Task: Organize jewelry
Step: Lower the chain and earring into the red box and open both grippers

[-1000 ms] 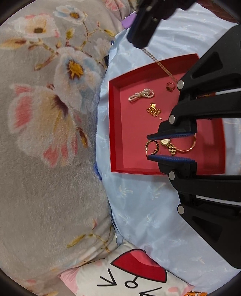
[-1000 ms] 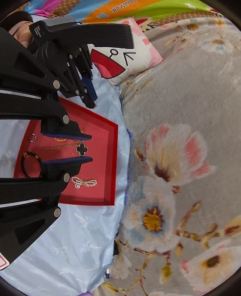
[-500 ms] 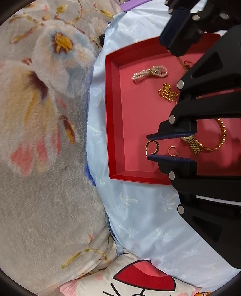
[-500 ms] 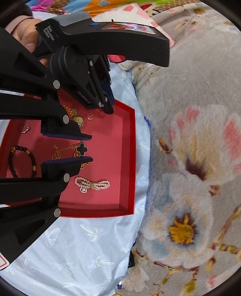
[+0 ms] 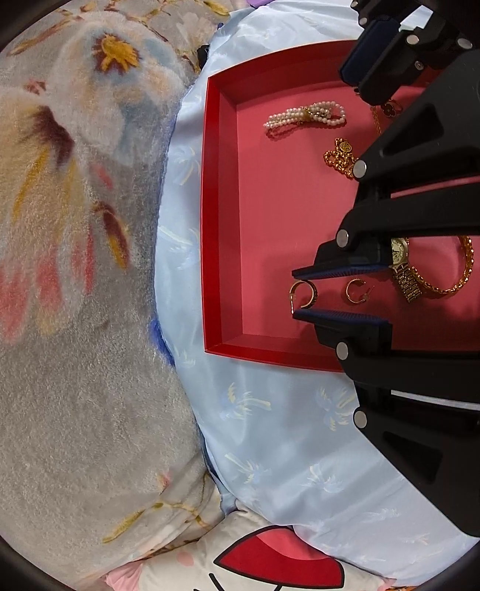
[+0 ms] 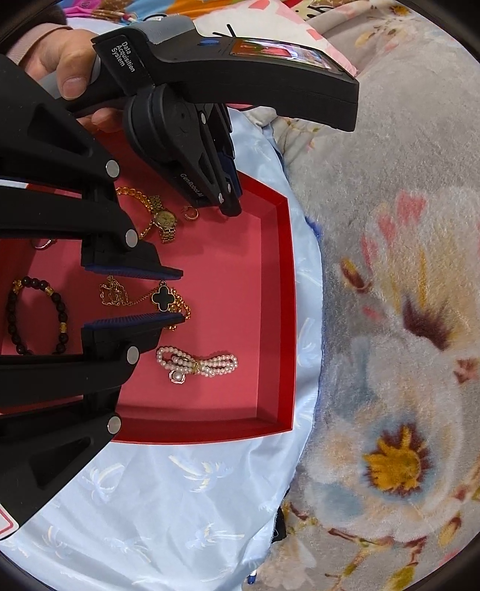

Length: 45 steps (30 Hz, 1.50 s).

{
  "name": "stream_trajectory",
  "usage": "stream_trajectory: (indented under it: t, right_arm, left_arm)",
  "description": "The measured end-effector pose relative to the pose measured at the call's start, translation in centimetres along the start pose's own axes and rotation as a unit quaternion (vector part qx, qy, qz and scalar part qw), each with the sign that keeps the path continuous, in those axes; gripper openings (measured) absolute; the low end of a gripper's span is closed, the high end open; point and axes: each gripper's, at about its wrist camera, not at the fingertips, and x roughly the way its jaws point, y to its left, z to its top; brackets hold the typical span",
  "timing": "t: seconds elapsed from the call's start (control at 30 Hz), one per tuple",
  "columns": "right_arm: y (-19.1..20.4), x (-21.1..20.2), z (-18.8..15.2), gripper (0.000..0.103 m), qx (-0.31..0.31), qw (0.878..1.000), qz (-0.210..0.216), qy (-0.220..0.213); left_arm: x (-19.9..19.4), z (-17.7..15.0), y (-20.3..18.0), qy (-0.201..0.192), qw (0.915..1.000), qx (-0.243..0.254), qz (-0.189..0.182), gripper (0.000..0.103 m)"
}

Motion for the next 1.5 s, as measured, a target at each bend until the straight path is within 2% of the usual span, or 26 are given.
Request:
stream_trajectory:
  t: [0.5,0.63,0.7,1.1,1.33,1.43,1.5]
  right_arm:
    - [-0.4,0.5,-0.3,0.019,0.002,1.000,-0.002,-0.001]
    - [-0.4,0.4,-0.4,0.023,0.004,1.000,-0.003,-0.004]
    - [-0.5,0.2,-0.4,0.029,0.004,1.000,-0.003,-0.007]
    - [-0.9,-1.2,-1.6,0.032,0.005,1.000,0.002,-0.015]
    - [-0.4,-3.5,-3.6,0.032,-0.012,0.999,-0.017,-0.037]
    - [-0.6,-4.5,-4.7,0.039,-0.008,0.999,-0.025,-0.046]
    - [-0.9,-5.1,-5.5,0.039,0.002,0.999,-0.022,-0.049]
  left_arm:
    - [0.3,-0.2,0.1,0.003,1.0000,-0.007,-0.003,0.017]
    - [-0.4,-0.5,0.5,-0.004,0.9999,-0.014,-0.002,0.033]
    - [-1.0,-0.7,0.5,-0.014,0.9999,-0.009,0.005,0.037]
    - [-3.9,-3.2,1.7,-0.030,0.9996,-0.003,-0.002,0.038]
    - [-5.6,-5.7,1.7,-0.039,0.9992,-0.001,0.006,0.038]
    - [-6.5,-6.8,1.4,-0.046,0.9989,-0.001,0.009,0.038]
    - [-7.2,-7.6,1.1,-0.047,0.9989,-0.003,0.004,0.038]
